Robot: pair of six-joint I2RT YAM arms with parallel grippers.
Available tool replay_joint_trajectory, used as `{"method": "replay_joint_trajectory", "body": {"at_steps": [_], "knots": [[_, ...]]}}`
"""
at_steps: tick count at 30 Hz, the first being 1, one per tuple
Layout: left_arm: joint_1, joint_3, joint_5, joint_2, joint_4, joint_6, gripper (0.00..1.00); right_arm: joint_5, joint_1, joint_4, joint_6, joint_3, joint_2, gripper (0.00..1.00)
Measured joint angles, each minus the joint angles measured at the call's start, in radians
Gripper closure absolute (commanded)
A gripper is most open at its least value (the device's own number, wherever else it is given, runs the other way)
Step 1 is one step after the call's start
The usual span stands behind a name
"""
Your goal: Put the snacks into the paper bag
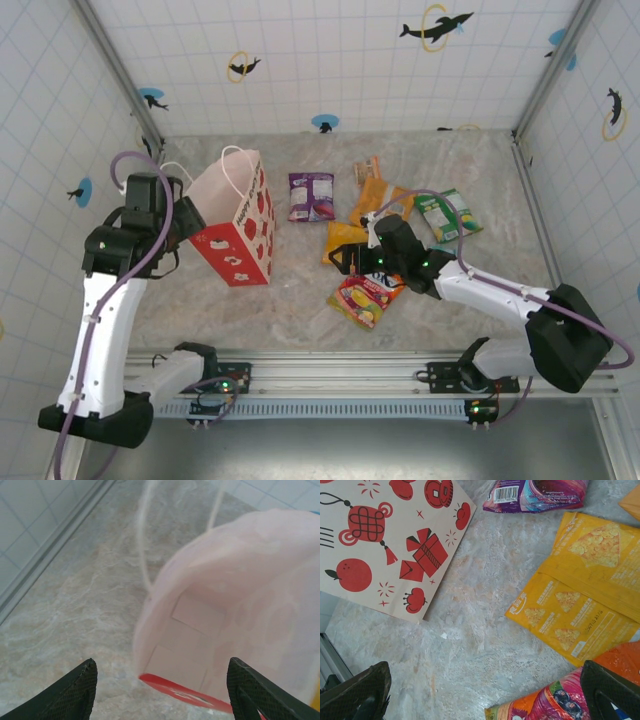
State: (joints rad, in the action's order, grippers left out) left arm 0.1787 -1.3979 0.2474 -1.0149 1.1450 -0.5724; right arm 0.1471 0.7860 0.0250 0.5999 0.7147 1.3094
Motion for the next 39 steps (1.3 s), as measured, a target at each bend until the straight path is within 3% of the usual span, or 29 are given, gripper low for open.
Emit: {"method": "replay_joint_trajectory", "body": {"at_steps": [8, 17, 25, 28, 39], "knots": [[-0.161, 0.066, -0.129, -0.046, -0.069, 0.080, 0.33, 0.000, 0.000, -0.011, -0.012, 0.000, 0.000, 0.00], [-0.193, 0.106, -0.249, -0.134, -0.178, 0.175, 0.45, -0.011, 0.000, -0.021, -0.013, 0.000, 0.000, 0.01], [-0.200, 0.129, -0.355, -0.163, -0.233, 0.235, 0.91, -0.015, 0.000, -0.011, -0.001, 0.000, -0.008, 0.00], [-0.200, 0.127, -0.380, -0.164, -0.235, 0.242, 1.00, -0.018, 0.000, -0.005, 0.004, 0.000, -0.013, 0.00], [-0.200, 0.027, -0.363, -0.178, -0.188, 0.260, 1.00, -0.035, 0.000, 0.002, 0.032, -0.001, -0.027, 0.00]]}}
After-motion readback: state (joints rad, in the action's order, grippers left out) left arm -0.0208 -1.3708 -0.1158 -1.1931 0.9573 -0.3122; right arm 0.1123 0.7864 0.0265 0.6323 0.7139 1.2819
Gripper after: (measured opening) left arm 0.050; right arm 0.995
